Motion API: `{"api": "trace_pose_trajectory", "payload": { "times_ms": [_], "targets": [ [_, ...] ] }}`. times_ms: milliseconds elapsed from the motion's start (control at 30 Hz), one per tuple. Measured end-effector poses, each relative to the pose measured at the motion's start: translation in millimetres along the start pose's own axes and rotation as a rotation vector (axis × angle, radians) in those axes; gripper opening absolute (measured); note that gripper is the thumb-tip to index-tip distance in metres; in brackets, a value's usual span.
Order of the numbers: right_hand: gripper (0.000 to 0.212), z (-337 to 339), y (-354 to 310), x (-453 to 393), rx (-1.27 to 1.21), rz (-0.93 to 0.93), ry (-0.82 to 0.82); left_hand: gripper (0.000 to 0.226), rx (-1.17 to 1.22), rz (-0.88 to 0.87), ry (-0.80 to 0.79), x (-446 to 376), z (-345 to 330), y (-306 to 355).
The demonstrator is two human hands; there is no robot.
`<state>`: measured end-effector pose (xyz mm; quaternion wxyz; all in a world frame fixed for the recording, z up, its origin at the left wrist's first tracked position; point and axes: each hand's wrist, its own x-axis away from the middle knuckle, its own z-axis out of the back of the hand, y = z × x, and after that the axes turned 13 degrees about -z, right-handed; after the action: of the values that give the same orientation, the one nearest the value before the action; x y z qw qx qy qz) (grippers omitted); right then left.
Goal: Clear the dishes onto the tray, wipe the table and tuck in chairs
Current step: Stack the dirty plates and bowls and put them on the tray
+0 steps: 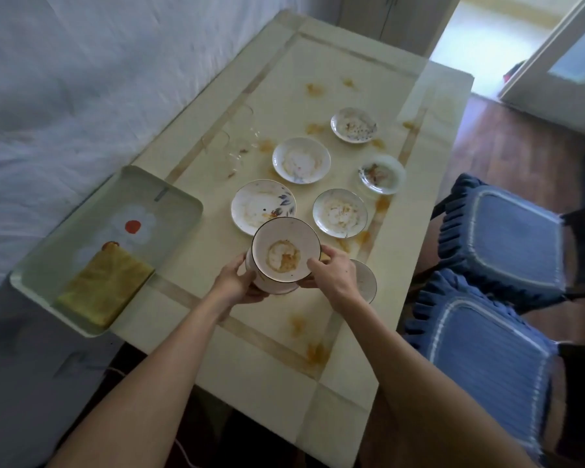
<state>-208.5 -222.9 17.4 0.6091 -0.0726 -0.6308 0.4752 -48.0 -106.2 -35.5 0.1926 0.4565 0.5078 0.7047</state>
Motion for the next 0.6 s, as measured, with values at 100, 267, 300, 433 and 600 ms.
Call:
{"api": "trace_pose_trajectory", "payload": {
  "times_ms": [100,267,300,433,600],
  "targets": [
    [0.036,14.9,7.6,-0.1,0.023,-0.010,0.036,0.038,0.050,0.015,-0.006,0.3,-19.8,5.4],
    [0.019,39.4,25.2,-11.9,0.089,0.011,0.035,0.043,0.083,0.033,-0.038,2.2,-41.6,2.8],
    [0.018,45.0,30.0,-17.2,0.118,0.028,0.096,0.044,0.089,0.041,-0.032,2.3,-42.5,0.1],
    [0.046,77.4,60.6,-45.8,0.404,-0.058,0.455,0.051,0.093,0.091,0.011,1.9,-44.2,-11.6],
    [0.041,93.2,76.9,-75.5,0.436,-0.259,0.291,0.052,0.076,0.099,0.068,0.1,-42.1,-16.1]
  ]
}}
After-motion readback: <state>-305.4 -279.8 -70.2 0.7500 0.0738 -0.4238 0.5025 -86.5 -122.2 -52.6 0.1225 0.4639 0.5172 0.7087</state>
